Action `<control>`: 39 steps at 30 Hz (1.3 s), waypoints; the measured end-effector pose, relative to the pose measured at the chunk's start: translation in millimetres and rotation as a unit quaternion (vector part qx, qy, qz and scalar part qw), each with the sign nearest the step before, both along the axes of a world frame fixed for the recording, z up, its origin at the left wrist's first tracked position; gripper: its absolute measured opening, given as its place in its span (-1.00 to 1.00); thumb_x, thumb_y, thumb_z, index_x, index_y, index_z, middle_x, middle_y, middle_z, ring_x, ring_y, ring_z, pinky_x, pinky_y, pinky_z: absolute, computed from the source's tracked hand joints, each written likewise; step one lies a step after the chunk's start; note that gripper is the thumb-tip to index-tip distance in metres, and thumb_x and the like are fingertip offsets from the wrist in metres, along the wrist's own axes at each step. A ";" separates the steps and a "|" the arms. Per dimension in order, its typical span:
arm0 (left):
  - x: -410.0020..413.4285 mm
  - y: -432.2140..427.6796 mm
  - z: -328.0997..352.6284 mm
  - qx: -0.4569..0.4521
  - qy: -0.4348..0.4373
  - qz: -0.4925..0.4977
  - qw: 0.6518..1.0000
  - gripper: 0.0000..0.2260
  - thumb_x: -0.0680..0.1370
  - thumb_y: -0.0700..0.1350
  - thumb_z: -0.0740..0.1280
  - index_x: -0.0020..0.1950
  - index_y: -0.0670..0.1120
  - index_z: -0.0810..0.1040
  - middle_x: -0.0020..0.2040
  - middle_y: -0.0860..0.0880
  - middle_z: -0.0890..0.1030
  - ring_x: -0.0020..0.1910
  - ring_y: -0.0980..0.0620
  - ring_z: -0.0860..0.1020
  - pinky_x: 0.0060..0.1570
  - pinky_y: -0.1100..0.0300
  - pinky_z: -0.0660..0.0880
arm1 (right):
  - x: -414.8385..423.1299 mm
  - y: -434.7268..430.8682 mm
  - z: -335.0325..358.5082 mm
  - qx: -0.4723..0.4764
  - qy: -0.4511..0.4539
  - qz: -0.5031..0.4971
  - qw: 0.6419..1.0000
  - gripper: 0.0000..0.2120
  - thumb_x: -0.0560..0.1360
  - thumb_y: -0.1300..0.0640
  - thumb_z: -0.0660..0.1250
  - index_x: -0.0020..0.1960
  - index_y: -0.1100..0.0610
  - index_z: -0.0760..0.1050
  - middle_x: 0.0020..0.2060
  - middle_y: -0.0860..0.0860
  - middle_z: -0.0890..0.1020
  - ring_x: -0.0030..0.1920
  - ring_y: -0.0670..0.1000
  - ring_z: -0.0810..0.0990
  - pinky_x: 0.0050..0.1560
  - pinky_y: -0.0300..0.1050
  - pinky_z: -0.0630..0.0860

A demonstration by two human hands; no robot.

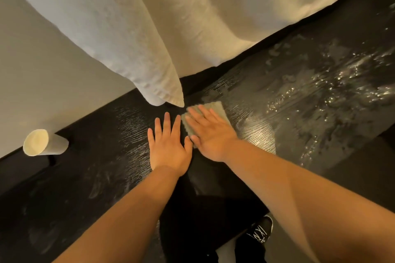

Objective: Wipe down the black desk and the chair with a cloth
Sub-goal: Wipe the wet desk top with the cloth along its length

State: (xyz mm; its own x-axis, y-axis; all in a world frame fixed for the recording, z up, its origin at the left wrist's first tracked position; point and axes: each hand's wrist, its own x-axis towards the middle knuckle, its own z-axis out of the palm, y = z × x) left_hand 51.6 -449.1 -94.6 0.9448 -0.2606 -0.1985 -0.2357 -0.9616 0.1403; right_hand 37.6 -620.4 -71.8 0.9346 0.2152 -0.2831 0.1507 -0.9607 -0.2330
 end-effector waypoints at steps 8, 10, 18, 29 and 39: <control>-0.1 0.1 0.3 0.005 -0.005 -0.006 1.000 -0.35 0.66 0.23 0.00 0.73 0.09 0.02 0.75 -0.03 -0.07 0.71 -0.15 -0.14 0.66 -0.21 -0.12 | 33.6 -78.9 -10.2 -0.043 -0.033 -0.096 0.994 -0.38 0.72 -0.18 -0.09 0.71 0.03 -0.05 0.70 0.00 -0.06 0.68 0.12 -0.16 0.64 0.07 -0.23; 0.4 0.7 1.3 0.006 -0.008 -0.008 1.000 -0.35 0.65 0.23 0.00 0.74 0.08 0.04 0.75 -0.04 -0.05 0.71 -0.16 -0.12 0.66 -0.22 -0.10 | 27.1 -97.8 -10.2 -0.052 -0.027 -0.139 0.989 -0.38 0.72 -0.17 -0.13 0.71 0.04 -0.04 0.70 0.00 -0.07 0.68 0.13 -0.15 0.65 0.09 -0.19; 1.0 0.2 0.8 0.003 -0.004 -0.007 1.000 -0.33 0.63 0.23 0.02 0.74 0.07 0.04 0.75 -0.05 -0.06 0.71 -0.17 -0.13 0.66 -0.23 -0.11 | 44.2 -22.3 -1.2 -0.005 -0.016 0.020 1.000 -0.37 0.71 -0.19 -0.14 0.71 0.04 -0.03 0.70 0.01 -0.05 0.68 0.12 -0.18 0.64 0.08 -0.26; 0.8 -0.7 2.6 0.011 -0.006 -0.005 1.000 -0.34 0.64 0.23 0.01 0.73 0.08 0.04 0.74 -0.05 -0.03 0.71 -0.18 -0.10 0.66 -0.23 -0.09 | 60.7 -121.5 -1.2 -0.053 -0.024 -0.190 0.980 -0.34 0.66 -0.17 -0.17 0.70 0.05 0.00 0.69 0.06 0.02 0.67 0.21 -0.07 0.65 0.17 -0.08; 0.7 -0.5 1.3 0.012 -0.010 -0.006 1.000 -0.33 0.62 0.23 0.01 0.73 0.08 0.04 0.75 -0.05 -0.03 0.71 -0.18 -0.09 0.66 -0.24 -0.08 | -29.3 -42.3 -7.1 -0.007 -0.037 -0.001 0.999 -0.39 0.68 -0.15 -0.02 0.68 0.05 0.13 0.69 0.02 0.09 0.68 0.15 -0.02 0.66 0.18 -0.05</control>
State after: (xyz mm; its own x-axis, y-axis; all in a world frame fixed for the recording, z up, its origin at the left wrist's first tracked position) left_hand 52.3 -449.7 -93.3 0.9457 -0.2670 -0.1853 -0.2497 -0.9618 0.1119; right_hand 8.4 -662.7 -78.9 0.9537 0.2094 -0.2158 0.1646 -0.9641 -0.2082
